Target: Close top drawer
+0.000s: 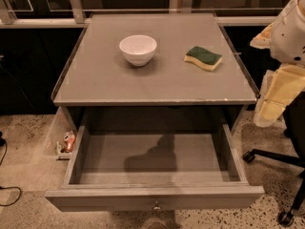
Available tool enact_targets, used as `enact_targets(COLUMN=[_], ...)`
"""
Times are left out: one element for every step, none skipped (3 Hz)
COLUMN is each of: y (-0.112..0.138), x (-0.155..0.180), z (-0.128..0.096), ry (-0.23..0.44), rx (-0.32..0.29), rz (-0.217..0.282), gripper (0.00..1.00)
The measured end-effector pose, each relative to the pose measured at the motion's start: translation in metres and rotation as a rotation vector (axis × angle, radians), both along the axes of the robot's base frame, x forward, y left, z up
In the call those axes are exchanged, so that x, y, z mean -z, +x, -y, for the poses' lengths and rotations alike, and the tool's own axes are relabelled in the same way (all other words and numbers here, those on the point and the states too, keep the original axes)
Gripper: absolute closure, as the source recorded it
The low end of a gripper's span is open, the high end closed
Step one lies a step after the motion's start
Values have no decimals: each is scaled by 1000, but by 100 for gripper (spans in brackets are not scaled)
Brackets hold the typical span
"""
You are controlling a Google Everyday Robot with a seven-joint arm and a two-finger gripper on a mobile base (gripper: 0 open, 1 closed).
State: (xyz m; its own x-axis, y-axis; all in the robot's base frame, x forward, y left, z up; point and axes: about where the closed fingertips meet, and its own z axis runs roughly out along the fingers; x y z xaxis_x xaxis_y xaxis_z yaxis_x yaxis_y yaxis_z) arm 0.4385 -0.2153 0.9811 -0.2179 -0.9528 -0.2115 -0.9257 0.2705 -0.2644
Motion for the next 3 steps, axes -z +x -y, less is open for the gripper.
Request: enact_targets(y=[-4, -27, -57], x=[-1, 16, 50], z=[0, 8, 28], ry=[-11, -10, 26], rx=[-10, -41, -65], rz=[8, -9, -41], gripper=[0, 0, 0])
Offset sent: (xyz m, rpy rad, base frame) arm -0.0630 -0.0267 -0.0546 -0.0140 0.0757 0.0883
